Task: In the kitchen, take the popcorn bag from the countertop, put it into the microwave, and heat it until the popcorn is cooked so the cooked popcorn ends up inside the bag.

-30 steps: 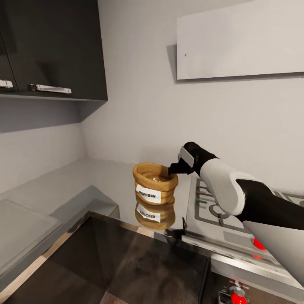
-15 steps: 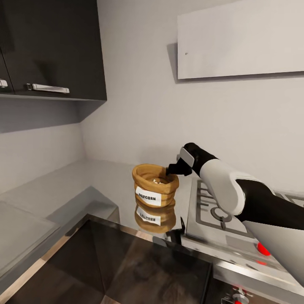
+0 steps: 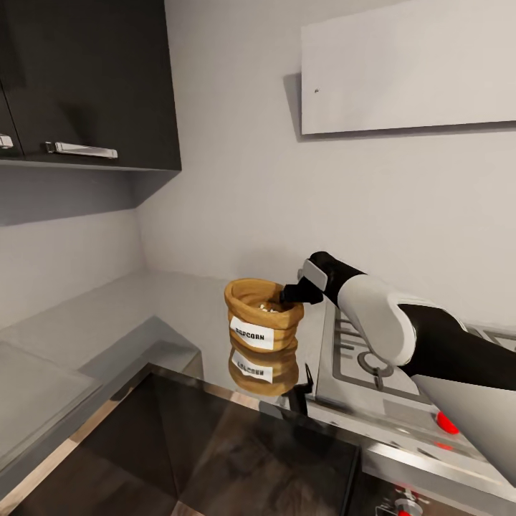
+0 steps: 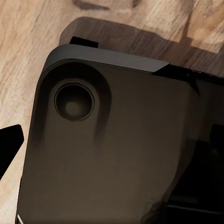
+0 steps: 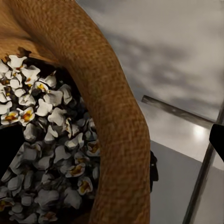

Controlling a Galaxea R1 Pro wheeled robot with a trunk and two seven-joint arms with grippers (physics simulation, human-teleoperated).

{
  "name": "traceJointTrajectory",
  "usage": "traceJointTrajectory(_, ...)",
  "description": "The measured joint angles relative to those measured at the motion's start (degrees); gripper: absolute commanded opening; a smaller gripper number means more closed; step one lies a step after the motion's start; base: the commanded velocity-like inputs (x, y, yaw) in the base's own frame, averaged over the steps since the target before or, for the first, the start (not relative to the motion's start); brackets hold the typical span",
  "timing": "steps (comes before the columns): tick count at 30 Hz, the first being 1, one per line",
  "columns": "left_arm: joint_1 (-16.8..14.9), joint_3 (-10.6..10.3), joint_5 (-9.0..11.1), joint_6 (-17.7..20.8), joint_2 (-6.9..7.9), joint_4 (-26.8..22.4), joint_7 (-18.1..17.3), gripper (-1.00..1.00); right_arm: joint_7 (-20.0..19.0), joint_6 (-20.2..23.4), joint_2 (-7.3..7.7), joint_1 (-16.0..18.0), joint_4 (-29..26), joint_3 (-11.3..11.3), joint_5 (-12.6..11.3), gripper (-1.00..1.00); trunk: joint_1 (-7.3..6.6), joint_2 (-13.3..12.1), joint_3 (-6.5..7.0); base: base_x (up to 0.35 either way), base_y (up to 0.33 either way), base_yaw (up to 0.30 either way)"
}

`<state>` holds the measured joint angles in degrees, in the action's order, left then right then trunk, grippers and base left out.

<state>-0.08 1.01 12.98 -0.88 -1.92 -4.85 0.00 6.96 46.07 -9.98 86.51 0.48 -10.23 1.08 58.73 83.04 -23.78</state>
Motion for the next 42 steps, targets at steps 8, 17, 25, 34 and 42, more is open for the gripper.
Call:
traceJointTrajectory(8,0.0,0.0,0.0,0.0,0.0,0.0,0.0,1.0,0.3,0.0,0.0,0.0,0.1,0.0,0.1,1.0,-0.01,0.0,0.0,0.115,0.0,0.0)
traceJointTrajectory(17,0.0,0.0,0.0,0.0,0.0,0.0,0.0,1.0,0.5,-0.1,0.0,0.0,0.2,0.1,0.6,1.0,0.0,0.0,0.0,0.007,0.0,0.0)
traceJointTrajectory(25,0.0,0.0,0.0,0.0,0.0,0.0,0.0,1.0,0.6,-0.2,0.0,0.0,0.3,0.1,0.8,1.0,0.0,0.0,0.0,0.0,0.0,0.0)
traceJointTrajectory(34,0.0,0.0,0.0,0.0,0.0,0.0,0.0,1.0,0.6,-0.2,0.0,-0.1,0.3,0.2,0.8,1.0,0.0,0.0,0.0,0.0,0.0,0.0)
traceJointTrajectory(42,0.0,0.0,0.0,0.0,0.0,0.0,0.0,1.0,0.5,-1.2,0.0,-0.1,0.3,0.3,0.9,1.0,0.0,0.0,0.0,0.0,0.0,0.0)
